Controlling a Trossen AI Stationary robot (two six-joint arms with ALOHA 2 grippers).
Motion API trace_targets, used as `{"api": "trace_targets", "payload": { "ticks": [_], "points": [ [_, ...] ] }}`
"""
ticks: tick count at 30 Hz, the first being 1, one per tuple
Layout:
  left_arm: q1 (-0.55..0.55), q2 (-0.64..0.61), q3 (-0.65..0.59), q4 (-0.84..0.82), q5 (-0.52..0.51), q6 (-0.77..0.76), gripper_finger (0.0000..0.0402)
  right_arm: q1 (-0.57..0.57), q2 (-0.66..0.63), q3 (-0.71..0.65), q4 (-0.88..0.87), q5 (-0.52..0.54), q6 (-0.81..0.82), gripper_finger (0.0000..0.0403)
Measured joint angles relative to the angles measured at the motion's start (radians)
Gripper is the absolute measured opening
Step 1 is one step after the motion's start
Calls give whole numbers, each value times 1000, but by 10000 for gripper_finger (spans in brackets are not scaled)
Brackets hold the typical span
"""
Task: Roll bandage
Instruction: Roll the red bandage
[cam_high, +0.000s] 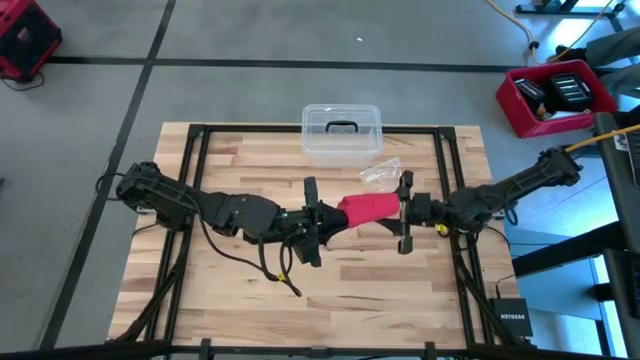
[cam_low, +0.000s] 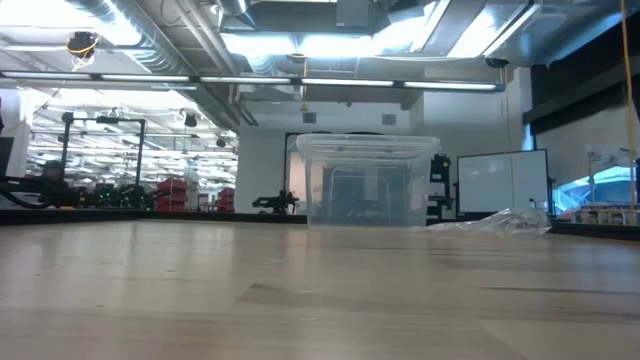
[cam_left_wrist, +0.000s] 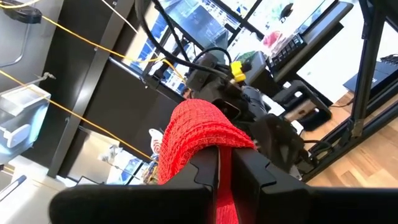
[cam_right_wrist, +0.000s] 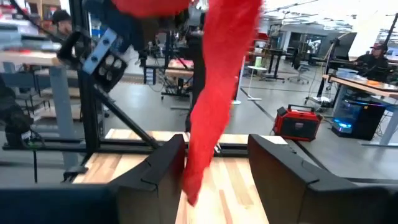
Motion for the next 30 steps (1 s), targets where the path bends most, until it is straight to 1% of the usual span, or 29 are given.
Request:
{"api": "trace_targets", "payload": {
  "ticks": [3, 5, 8, 14, 15, 19, 23, 26, 30],
  "points": [
    [0, 0, 0, 0, 0, -1, 17, 0, 20, 0, 3, 0, -21, 172],
    [0, 0, 0, 1, 0, -1, 17, 0, 30, 0, 24, 0, -31, 157],
    [0, 0, 0, 1, 0, -1, 17, 0, 45, 0, 53, -1, -73, 118],
    [0, 0, 0, 4, 0, -1, 17, 0, 50, 0, 50, 8, -115, 17],
    [0, 0, 0, 4, 0, -1, 17, 1, 51, 0, 50, 8, -128, 9],
    [0, 0, 0, 4, 0, -1, 17, 3, 50, 0, 38, -14, -118, 13],
    [0, 0, 0, 8, 0, -1, 17, 18, 50, 0, -16, -107, -68, 5],
    [0, 0, 0, 8, 0, 16, 17, 60, 50, 0, -17, -116, -43, 8],
    [1, 0, 0, 0, -8, 45, 17, 147, 50, 0, -14, -112, -44, 4]
  ]
}}
